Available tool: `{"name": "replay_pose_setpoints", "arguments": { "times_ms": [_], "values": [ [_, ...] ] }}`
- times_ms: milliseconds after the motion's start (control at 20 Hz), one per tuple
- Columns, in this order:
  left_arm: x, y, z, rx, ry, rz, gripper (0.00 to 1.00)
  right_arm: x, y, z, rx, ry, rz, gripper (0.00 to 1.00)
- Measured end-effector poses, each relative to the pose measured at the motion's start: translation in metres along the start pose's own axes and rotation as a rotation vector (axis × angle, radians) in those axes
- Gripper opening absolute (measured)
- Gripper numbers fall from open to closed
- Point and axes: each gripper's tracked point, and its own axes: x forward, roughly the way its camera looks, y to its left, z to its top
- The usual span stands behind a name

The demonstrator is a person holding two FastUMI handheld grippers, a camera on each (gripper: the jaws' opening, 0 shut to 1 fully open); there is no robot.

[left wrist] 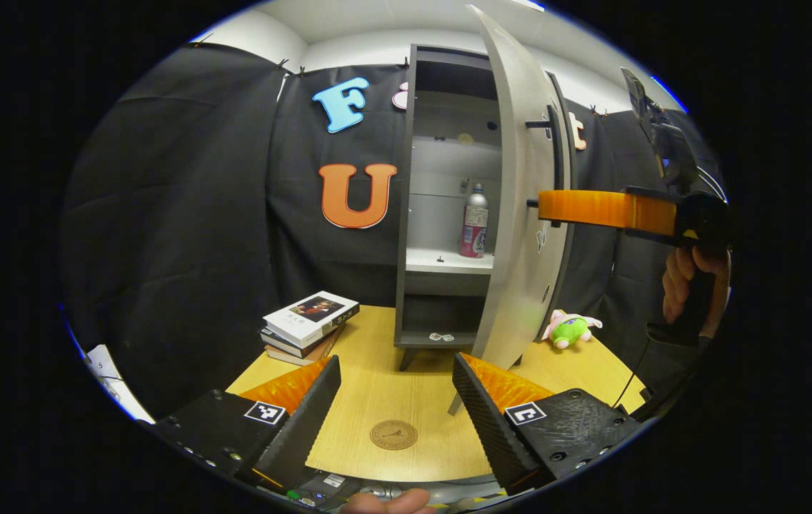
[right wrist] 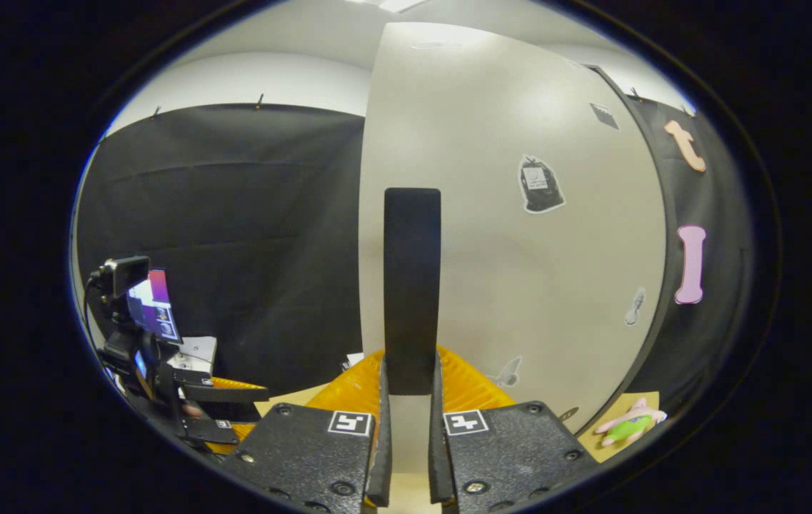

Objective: Open the cabinet door with the right hand, grasp the bottle in the cabinet with the left hand and place it on the coaster, then close the cabinet door with the right hand.

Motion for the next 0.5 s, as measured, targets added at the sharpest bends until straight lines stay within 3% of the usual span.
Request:
{"name": "replay_pose_setpoints", "arguments": {
  "times_ms": [500],
  "values": [
    [0.025,-0.055,0.008,0.01,-0.006,-0.118,0.96,-0.022,-0.009,-0.002,0.014,0.005,-0.045,0.24]
  ]
}}
